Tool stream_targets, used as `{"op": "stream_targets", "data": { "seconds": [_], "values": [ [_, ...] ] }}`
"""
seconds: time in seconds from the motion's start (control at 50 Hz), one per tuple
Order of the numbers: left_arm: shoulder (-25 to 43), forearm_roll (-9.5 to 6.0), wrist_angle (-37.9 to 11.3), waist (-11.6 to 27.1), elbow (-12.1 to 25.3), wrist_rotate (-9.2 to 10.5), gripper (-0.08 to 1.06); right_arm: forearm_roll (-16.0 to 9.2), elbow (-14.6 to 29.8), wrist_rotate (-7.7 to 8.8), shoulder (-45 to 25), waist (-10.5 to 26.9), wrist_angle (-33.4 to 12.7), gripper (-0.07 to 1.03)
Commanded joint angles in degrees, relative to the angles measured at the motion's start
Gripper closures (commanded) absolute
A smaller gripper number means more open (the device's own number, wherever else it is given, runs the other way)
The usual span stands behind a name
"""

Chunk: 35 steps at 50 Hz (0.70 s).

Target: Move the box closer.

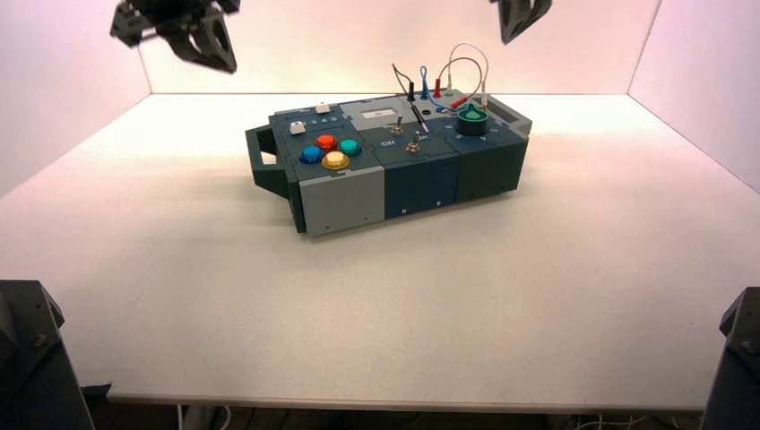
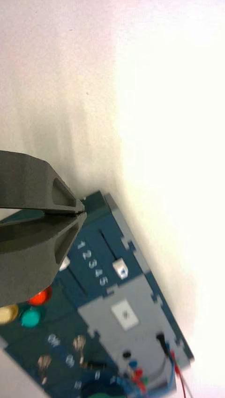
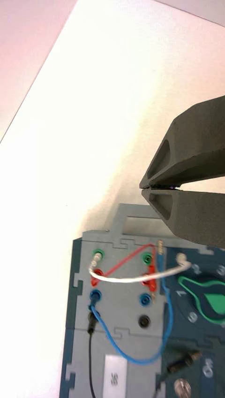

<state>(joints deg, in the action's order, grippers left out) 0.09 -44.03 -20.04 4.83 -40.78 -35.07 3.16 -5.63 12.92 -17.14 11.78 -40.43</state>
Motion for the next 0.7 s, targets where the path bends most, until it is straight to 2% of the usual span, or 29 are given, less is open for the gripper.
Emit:
{"op": "stream_targets", "data": {
  "seconds": [0.02,0.08,0.16,0.32,0.34,0.4,0.44,0.5,0.58,0.7],
  "values": [
    [1.1,-0.09,1.7,0.4,0.6,1.23,1.01,0.0,4.9,1.93,-1.5,-0.1,-1.3,0.98],
    [2.0,-0.09,1.6,0.6,0.5,2.02,1.01,-0.3,6.9,2.9,-3.2,-0.1,-2.7,0.98],
    [2.5,-0.09,0.9,1.2,0.4,2.46,1.01,-0.4,8.1,3.34,-4.2,-0.1,-3.6,0.98],
    [1.5,0.0,0.4,2.6,-0.6,2.37,1.0,-0.4,8.6,4.39,-3.8,0.0,-4.0,0.98],
    [1.1,0.09,0.4,2.8,-0.7,2.29,0.99,-0.4,8.8,4.66,-3.7,-0.1,-4.2,0.98],
    [0.5,0.18,-0.3,2.9,-1.0,2.2,0.83,-0.4,9.0,5.71,-3.3,-0.1,-4.9,0.96],
    [0.1,0.18,-1.0,2.9,-1.1,2.2,0.65,-0.4,8.9,6.33,-3.1,-0.1,-5.3,0.91],
    [-0.4,0.18,-1.8,2.8,-1.6,2.37,0.51,-0.4,8.7,6.86,-2.5,0.0,-5.9,0.77],
    [-1.1,0.18,-2.0,2.7,-2.5,2.64,0.5,-0.5,8.5,6.77,-2.2,0.0,-6.2,0.63],
    [-1.4,0.18,-0.9,2.7,-4.0,2.64,0.5,-0.5,8.4,7.12,-2.2,-0.1,-6.6,0.61]
  ]
}}
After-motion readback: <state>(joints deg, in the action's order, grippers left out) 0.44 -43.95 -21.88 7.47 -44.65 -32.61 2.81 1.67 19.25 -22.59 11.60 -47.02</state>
